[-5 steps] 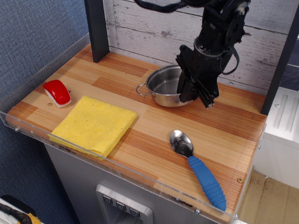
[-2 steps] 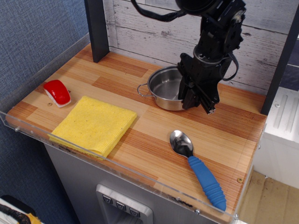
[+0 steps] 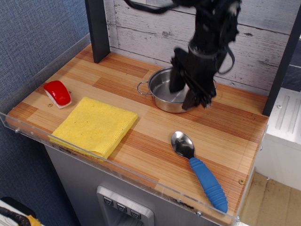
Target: Place the pot behind the towel and spoon
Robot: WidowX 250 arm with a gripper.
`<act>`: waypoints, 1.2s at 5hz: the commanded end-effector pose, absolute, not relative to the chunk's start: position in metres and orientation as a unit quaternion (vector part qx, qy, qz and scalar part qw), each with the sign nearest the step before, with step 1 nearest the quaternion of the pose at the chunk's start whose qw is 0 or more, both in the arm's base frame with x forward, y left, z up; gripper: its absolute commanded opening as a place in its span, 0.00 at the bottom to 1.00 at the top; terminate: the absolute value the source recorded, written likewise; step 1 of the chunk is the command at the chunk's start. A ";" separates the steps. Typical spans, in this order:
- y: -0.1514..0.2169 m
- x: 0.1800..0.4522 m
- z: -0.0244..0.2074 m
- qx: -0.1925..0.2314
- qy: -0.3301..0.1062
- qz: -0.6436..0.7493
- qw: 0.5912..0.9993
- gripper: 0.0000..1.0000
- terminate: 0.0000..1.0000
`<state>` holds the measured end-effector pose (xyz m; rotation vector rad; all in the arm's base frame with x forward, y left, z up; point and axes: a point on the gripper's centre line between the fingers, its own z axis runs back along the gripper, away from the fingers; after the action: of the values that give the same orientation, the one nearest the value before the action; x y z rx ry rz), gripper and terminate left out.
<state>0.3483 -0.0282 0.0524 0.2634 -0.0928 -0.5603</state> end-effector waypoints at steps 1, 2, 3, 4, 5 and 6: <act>-0.021 0.327 0.105 0.084 -0.132 -0.208 0.966 1.00 0.00; 0.003 0.311 0.111 0.083 -0.114 -0.161 0.977 1.00 0.00; 0.039 0.304 0.117 0.084 -0.110 -0.110 0.984 1.00 0.00; 0.068 0.305 0.119 0.083 -0.114 -0.072 0.987 1.00 0.00; 0.087 0.307 0.122 0.078 -0.122 -0.040 0.989 1.00 0.00; 0.104 0.313 0.123 0.073 -0.118 -0.010 0.990 1.00 0.00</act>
<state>0.3164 0.1074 0.1106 0.1299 -0.1920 -0.0160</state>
